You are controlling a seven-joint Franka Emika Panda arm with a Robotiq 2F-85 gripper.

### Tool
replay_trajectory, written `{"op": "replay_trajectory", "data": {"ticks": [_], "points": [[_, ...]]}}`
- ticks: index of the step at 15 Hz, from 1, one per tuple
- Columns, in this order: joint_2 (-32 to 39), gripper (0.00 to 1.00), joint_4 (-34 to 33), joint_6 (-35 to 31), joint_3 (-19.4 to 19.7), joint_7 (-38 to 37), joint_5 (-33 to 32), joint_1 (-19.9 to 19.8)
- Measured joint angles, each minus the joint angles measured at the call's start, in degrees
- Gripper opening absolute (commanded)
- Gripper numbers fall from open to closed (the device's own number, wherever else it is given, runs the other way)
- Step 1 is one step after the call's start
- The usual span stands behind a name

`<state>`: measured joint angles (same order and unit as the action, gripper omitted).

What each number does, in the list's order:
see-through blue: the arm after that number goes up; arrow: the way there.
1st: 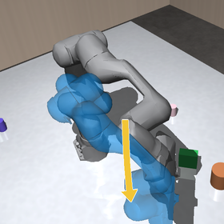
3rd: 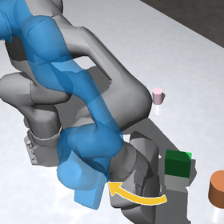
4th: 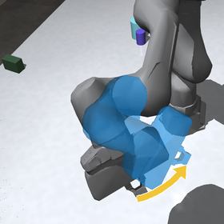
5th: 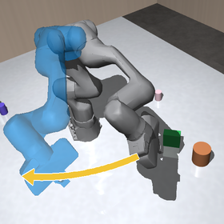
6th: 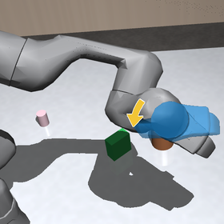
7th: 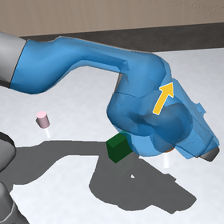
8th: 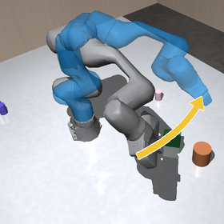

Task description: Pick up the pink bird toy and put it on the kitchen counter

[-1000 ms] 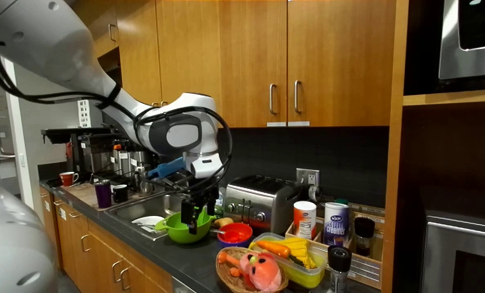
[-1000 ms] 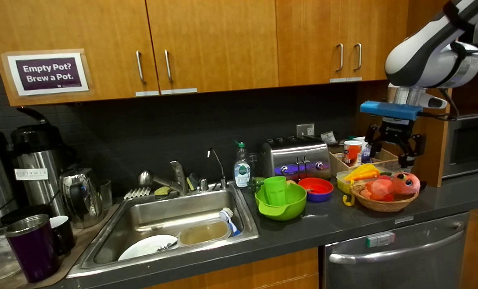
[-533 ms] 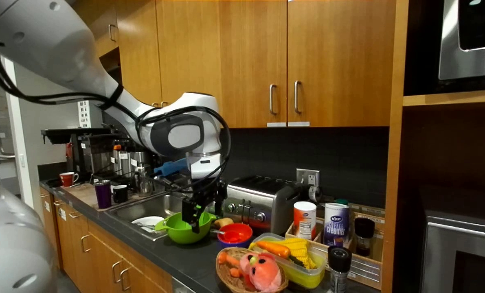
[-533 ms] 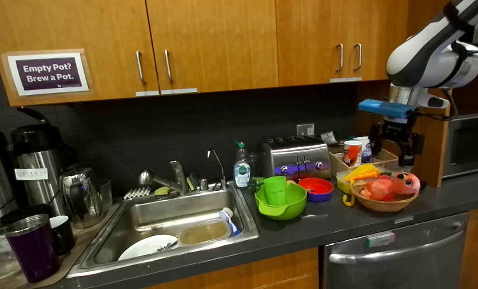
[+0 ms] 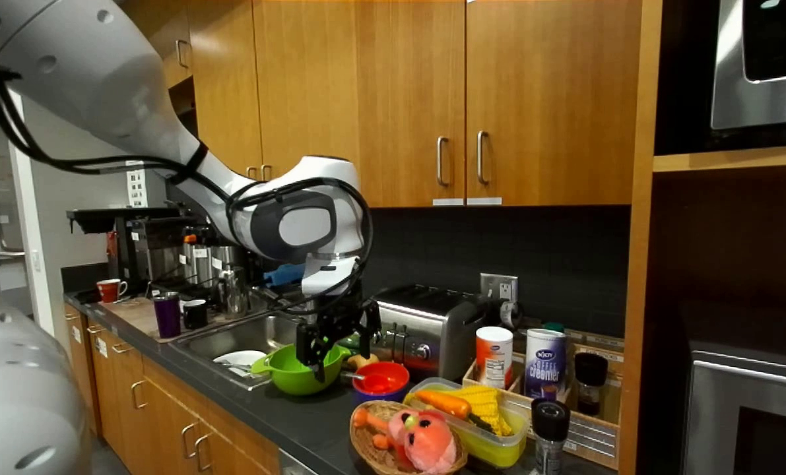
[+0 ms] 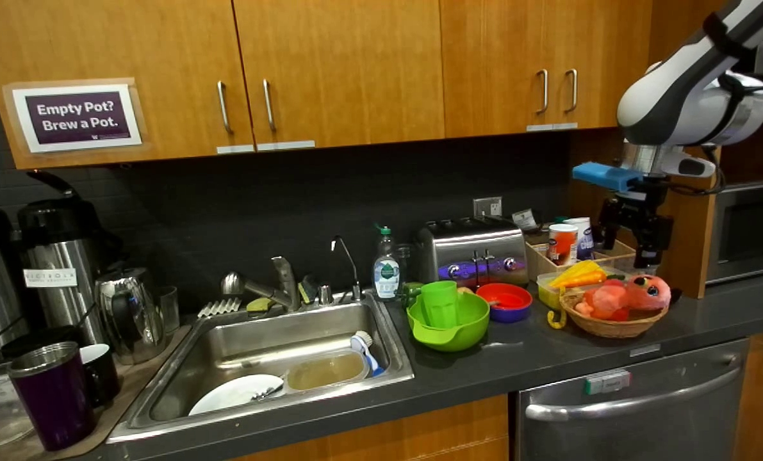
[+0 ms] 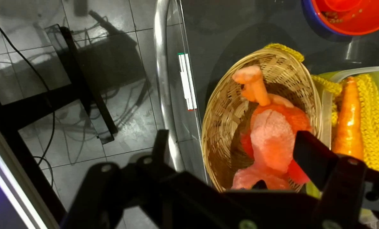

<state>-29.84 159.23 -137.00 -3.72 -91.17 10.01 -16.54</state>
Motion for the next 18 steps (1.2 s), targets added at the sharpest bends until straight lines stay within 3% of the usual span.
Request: {"op": "replay_trajectory", "data": {"ticks": [4, 13, 18], "points": [[2.2, 1.00, 0.0, -1.2, 3.5, 0.9, 2.3, 0.8], [2.5, 1.00, -0.1, -1.1, 3.7, -0.1, 2.2, 0.9], [4.4, 1.00, -2.0, -1.0, 6.1, -2.4, 2.6, 0.1]]}}
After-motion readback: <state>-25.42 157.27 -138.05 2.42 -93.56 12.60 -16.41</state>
